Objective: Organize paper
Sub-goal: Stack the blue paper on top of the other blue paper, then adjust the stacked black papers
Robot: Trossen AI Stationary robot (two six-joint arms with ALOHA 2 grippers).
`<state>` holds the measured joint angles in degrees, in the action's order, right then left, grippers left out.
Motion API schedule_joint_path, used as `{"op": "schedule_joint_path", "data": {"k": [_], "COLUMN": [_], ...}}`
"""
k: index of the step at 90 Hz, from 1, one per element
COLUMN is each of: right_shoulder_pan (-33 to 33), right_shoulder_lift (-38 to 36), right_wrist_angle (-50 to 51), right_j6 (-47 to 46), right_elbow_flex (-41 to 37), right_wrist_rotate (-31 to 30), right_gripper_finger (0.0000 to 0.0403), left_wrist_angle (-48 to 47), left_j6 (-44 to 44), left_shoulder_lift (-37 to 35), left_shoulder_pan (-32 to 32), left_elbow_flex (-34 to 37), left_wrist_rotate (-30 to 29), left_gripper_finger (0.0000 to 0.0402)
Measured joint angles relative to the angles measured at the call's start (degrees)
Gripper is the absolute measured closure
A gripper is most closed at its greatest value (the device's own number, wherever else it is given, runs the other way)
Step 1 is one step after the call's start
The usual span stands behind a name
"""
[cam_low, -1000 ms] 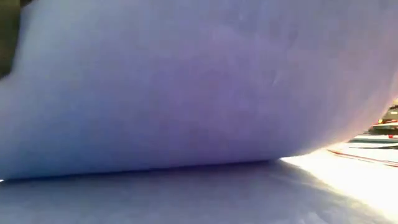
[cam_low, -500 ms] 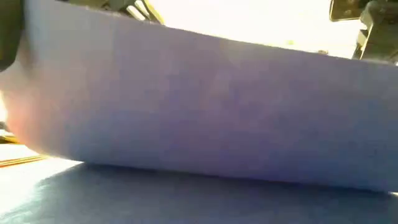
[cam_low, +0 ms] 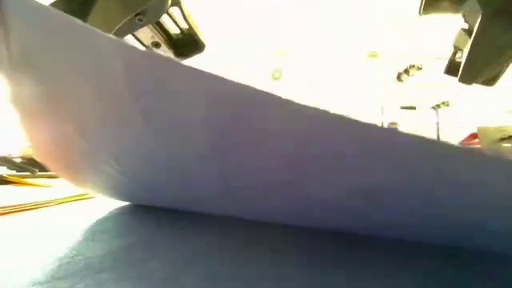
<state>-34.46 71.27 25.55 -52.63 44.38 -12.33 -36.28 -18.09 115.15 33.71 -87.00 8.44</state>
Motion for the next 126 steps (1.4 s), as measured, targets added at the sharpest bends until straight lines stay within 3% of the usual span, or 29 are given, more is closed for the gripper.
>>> {"op": "schedule_joint_path", "data": {"k": [13,40,58,74,99,115,126], "right_shoulder_pan": [0.14,0.72,1.35,2.43,4.26,4.57,4.52], "right_shoulder_lift": [3.77,14.41,15.51,15.29,15.25,15.25,15.23], "right_wrist_angle": [-1.86,-4.02,-2.58,5.28,9.45,12.24,17.55], "right_j6": [2.61,3.69,5.13,9.24,18.06,21.83,25.89], "right_elbow_flex": [0.04,2.96,5.69,9.09,13.05,15.93,19.67], "right_wrist_rotate": [2.11,5.59,6.13,6.39,6.37,6.33,2.33], "right_gripper_finger": [0.0377,0.0249,0.0167,0.0103,0.0078,0.0077,0.0077], "left_wrist_angle": [1.45,1.57,2.65,-1.11,-2.83,-3.28,-9.15], "left_j6": [-0.78,-1.81,-2.33,-7.05,-6.78,-5.92,-9.31], "left_shoulder_lift": [0.00,0.00,0.00,0.03,0.07,0.07,0.07], "left_shoulder_pan": [0.00,-0.27,-0.33,-0.66,-0.70,-0.70,-1.29], "left_elbow_flex": [0.00,0.00,0.00,-0.16,-3.31,-6.57,-10.38], "left_wrist_rotate": [0.06,-0.12,-0.60,-0.31,-3.40,-4.17,-12.49], "left_gripper_finger": [0.0266,0.0247,0.0232,0.0198,0.0140,0.0126,0.0126]}}
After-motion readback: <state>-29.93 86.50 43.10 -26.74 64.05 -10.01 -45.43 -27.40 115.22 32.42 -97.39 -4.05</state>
